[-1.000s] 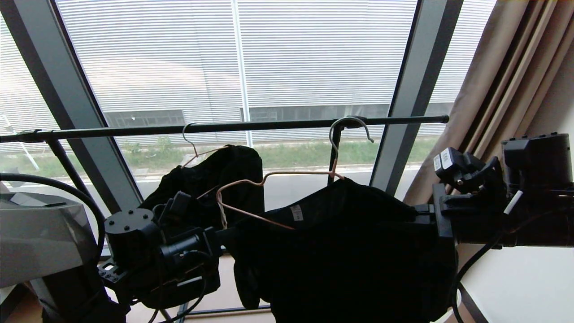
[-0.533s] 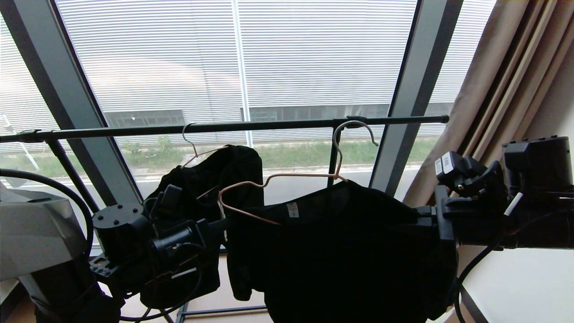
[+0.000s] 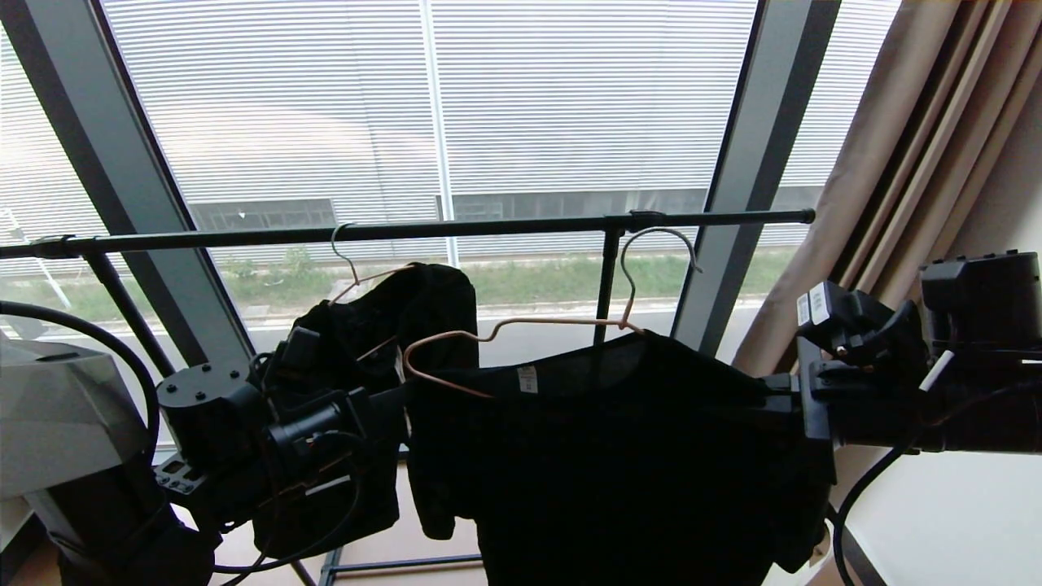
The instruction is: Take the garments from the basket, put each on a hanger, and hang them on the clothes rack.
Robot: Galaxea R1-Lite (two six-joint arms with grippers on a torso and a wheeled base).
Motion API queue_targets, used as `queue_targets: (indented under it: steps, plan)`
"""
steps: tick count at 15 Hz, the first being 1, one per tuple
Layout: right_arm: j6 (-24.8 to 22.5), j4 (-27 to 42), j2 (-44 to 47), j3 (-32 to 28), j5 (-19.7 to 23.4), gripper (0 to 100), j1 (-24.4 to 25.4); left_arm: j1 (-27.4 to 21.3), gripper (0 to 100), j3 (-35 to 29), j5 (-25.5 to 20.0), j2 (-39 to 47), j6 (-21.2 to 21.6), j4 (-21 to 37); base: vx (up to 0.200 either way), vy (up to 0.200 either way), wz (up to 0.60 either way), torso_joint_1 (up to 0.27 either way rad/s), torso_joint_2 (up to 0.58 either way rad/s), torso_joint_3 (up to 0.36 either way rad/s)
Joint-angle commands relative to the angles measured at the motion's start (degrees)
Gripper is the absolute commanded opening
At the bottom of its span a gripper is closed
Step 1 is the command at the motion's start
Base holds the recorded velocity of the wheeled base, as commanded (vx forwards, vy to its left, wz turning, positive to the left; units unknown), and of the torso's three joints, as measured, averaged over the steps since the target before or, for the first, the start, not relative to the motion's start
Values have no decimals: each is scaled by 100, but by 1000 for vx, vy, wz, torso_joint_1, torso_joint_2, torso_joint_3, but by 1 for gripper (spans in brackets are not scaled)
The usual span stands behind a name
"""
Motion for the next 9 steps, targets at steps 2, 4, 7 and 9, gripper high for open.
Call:
queue_targets:
  steps: [2, 4, 7, 9]
  plan:
    - [-133, -2, 16, 42, -14, 0, -98, 46, 0, -17, 3, -24, 0, -6, 0, 0, 0, 0, 0, 0]
    - [-151, -2, -2, 50, -14, 0, -116, 169, 0, -96, 3, -33, 0, -6, 0, 0, 0, 0, 0, 0]
    - [-151, -2, 42, 68, -14, 0, -116, 196, 0, -113, 3, -68, 0, -6, 0, 0, 0, 0, 0, 0]
    - [-151, -2, 42, 68, -14, 0, -116, 204, 0, -122, 3, -103, -9, -6, 0, 0, 0, 0, 0, 0]
